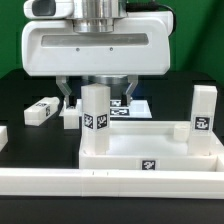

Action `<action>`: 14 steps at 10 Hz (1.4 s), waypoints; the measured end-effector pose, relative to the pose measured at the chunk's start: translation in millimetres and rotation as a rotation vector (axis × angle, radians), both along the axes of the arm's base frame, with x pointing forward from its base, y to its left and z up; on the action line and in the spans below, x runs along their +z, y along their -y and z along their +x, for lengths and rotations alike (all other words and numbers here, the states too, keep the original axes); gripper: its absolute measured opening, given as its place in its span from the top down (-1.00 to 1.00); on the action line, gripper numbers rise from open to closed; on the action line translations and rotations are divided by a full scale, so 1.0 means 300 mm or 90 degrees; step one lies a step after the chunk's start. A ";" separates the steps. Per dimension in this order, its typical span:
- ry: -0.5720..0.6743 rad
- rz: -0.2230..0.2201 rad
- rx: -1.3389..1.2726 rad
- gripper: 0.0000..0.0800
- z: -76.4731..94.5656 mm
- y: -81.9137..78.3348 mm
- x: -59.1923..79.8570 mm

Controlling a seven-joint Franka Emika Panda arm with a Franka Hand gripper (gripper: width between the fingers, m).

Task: Assemble desk

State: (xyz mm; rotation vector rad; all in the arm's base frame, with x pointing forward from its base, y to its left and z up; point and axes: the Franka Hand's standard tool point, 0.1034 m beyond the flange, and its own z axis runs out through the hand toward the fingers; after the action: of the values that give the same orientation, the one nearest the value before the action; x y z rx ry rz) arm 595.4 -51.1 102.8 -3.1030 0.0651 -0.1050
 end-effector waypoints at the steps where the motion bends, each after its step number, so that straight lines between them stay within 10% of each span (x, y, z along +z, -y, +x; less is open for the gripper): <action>1: 0.001 -0.002 0.025 -0.62 0.000 0.001 0.000; 9: 0.020 -0.047 0.354 -0.62 0.010 0.018 0.002; 11: 0.020 -0.048 0.354 0.09 0.010 0.020 0.002; 14: 0.020 -0.046 0.344 0.28 0.009 0.020 0.001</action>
Offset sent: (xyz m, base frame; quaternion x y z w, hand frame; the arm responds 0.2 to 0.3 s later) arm 0.0033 -0.0031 0.0012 -0.0444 0.0278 -0.2043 0.9775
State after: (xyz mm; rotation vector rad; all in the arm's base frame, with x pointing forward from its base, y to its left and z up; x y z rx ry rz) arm 598.1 -57.2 103.1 -3.0582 -0.7838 -0.1381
